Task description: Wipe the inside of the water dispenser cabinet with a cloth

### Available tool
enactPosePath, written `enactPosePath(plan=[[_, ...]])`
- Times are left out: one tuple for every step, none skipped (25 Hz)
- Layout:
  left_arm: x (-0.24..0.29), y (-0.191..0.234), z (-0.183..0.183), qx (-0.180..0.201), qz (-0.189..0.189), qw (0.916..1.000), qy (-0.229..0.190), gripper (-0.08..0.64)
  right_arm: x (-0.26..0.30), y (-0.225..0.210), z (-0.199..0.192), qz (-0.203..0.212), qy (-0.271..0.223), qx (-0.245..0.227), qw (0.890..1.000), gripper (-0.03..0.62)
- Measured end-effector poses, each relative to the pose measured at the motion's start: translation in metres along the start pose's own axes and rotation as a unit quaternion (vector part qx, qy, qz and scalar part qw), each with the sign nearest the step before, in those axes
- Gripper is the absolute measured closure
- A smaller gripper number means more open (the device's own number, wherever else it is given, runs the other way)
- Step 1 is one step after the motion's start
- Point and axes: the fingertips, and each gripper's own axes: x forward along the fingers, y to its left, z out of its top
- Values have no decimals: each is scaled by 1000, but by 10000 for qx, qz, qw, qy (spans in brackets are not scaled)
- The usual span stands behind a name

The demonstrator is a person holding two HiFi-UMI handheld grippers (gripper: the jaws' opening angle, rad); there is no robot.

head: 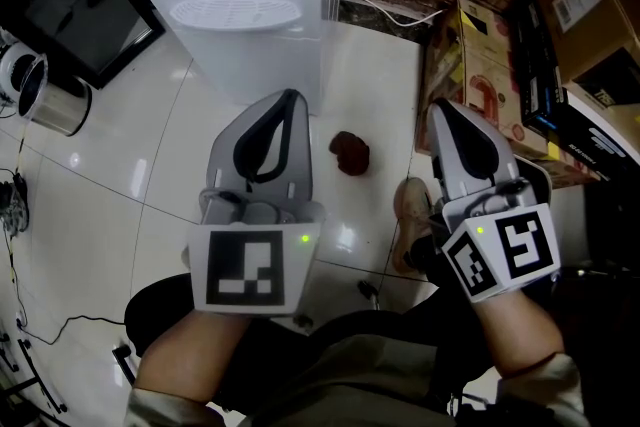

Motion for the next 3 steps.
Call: enactPosePath(plan=[[0, 0, 0, -7, 0, 10000, -6, 560, 0, 0, 0, 0, 3, -4, 10000, 581], [0, 0, 1, -11, 0, 10000, -14, 560, 0, 0, 0, 0, 6, -8, 10000, 581], [0, 0, 1, -13, -2, 10000, -23, 560, 0, 1, 0, 0, 9, -12, 10000, 581]])
